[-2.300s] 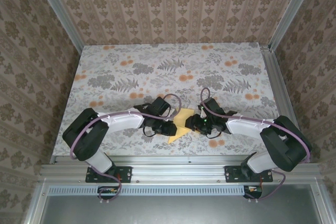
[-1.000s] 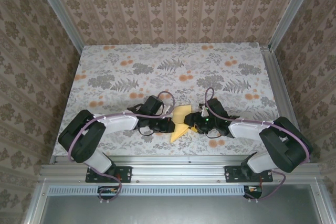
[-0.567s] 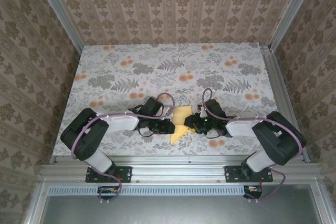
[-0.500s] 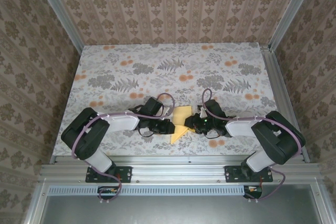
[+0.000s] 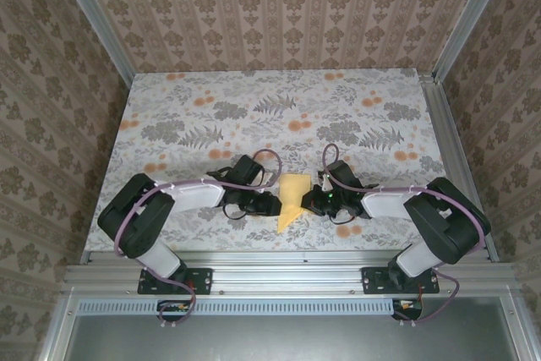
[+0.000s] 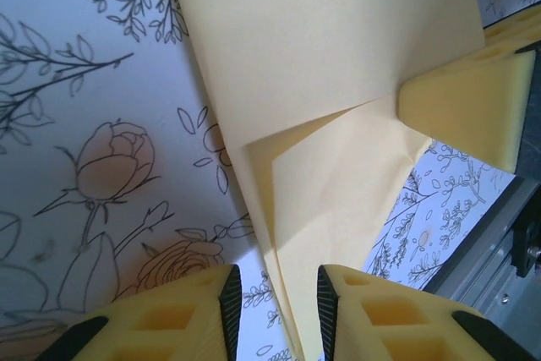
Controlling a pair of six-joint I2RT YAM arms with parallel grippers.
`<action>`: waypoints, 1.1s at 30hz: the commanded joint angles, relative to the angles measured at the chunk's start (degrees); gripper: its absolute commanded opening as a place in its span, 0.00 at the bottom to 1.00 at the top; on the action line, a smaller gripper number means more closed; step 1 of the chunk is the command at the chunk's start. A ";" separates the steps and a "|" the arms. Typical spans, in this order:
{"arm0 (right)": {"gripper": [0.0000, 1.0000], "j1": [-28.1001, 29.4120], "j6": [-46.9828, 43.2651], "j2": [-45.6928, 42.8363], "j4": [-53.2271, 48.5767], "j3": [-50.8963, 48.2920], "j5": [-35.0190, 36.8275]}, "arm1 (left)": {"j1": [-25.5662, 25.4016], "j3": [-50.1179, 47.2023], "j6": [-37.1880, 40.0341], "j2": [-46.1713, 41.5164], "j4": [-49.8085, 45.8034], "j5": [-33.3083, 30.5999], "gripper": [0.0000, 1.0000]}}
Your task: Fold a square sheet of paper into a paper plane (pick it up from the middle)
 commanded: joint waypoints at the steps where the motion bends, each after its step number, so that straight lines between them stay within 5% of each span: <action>1: 0.09 0.40 -1.56 1.12 -2.79 1.55 1.43 | 0.27 1.44 2.12 -1.38 -3.29 -1.35 0.33; 33: 0.16 1.19 -2.39 -1.09 -8.24 4.75 -0.80 | -3.65 2.51 3.39 7.81 1.42 -3.26 0.06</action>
